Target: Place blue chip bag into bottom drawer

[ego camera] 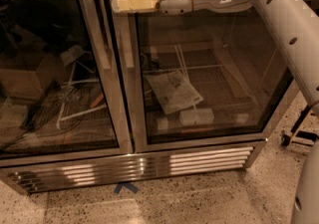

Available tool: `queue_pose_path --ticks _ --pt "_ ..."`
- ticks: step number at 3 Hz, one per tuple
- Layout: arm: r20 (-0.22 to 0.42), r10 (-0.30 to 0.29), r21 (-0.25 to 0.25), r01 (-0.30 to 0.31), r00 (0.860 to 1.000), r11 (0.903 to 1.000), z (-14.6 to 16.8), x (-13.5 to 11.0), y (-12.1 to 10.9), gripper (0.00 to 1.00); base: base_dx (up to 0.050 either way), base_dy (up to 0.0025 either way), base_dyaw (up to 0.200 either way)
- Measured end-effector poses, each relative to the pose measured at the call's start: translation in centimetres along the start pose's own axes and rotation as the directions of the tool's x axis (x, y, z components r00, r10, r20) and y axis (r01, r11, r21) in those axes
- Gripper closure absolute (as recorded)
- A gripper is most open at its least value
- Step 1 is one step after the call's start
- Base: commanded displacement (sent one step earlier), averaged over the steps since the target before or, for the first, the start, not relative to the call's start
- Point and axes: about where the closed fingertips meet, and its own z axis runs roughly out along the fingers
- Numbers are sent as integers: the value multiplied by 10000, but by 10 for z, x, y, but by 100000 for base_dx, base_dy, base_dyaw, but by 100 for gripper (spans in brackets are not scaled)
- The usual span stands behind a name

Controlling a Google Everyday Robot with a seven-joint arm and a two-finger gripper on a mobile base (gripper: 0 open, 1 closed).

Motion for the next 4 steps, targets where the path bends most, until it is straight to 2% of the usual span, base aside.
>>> queue_pose_path --ticks 2,3,4 --pt "0 0 2 0 10000 10000 7 -6 -8 52 0 0 0" --pt "1 0 2 0 10000 10000 8 -7 -10 37 0 0 0" --pt "1 0 2 0 10000 10000 8 -7 -10 14 0 0 0"
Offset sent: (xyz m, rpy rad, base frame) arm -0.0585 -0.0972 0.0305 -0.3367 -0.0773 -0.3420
